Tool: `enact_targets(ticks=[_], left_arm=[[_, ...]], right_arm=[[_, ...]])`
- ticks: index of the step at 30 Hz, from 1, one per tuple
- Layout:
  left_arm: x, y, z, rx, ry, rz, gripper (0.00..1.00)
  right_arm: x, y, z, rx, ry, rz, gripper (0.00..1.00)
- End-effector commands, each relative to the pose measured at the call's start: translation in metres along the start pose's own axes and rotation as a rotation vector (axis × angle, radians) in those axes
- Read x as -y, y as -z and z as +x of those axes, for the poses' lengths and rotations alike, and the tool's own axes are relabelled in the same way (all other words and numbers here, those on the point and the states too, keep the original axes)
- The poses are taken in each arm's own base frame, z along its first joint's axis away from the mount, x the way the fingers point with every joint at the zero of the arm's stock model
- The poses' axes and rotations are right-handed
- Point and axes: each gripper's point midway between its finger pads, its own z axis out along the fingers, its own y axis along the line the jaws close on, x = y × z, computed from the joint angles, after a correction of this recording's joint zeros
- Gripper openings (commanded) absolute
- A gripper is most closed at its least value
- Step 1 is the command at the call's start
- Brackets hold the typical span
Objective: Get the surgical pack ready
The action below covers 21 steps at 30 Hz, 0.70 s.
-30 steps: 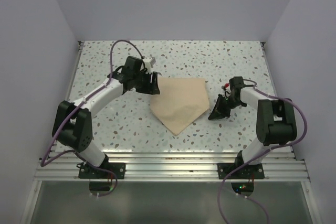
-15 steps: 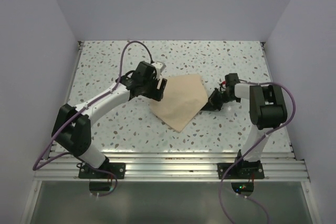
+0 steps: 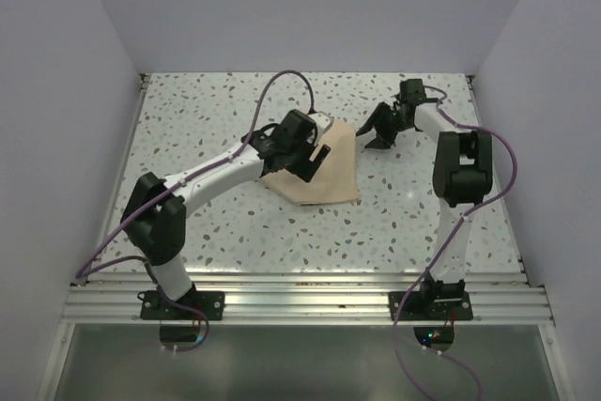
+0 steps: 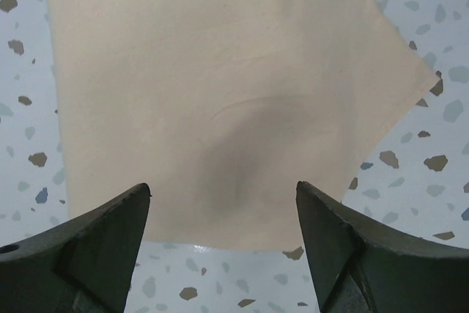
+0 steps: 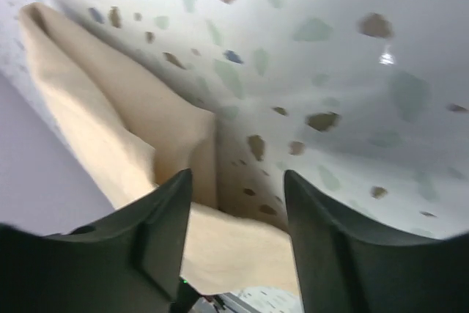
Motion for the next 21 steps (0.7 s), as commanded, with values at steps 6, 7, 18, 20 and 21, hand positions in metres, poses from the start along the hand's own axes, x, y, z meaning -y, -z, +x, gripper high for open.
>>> enact_targets(ticks=[6,7,18,20,21], left_arm=[[0.026,-0.025,0.016,-0.159,-0.187,-0.113,0.84],[0.029,-0.025,0.021,-0.176,-0.209,-0.127,0.84],[0.037,-0.042,0.047,-0.233,-0.278,-0.191,0.78],[0.036,-0.044,0.049,-0.242,-0.283,-0.203,0.73],[0.035,-0.047,0.053,-0.253,-0.287,-0.204,0.72]], right_arm=[[0.074,0.069,0.040,-0.003,0.053,0.195,0.69],[0.078,0.072,0.046,-0.009,0.060,0.197,0.70],[0.104,0.079,0.099,-0.082,0.062,0.180,0.75],[0.105,0.077,0.101,-0.090,0.058,0.178,0.75],[0.104,0.077,0.101,-0.087,0.060,0.176,0.75]])
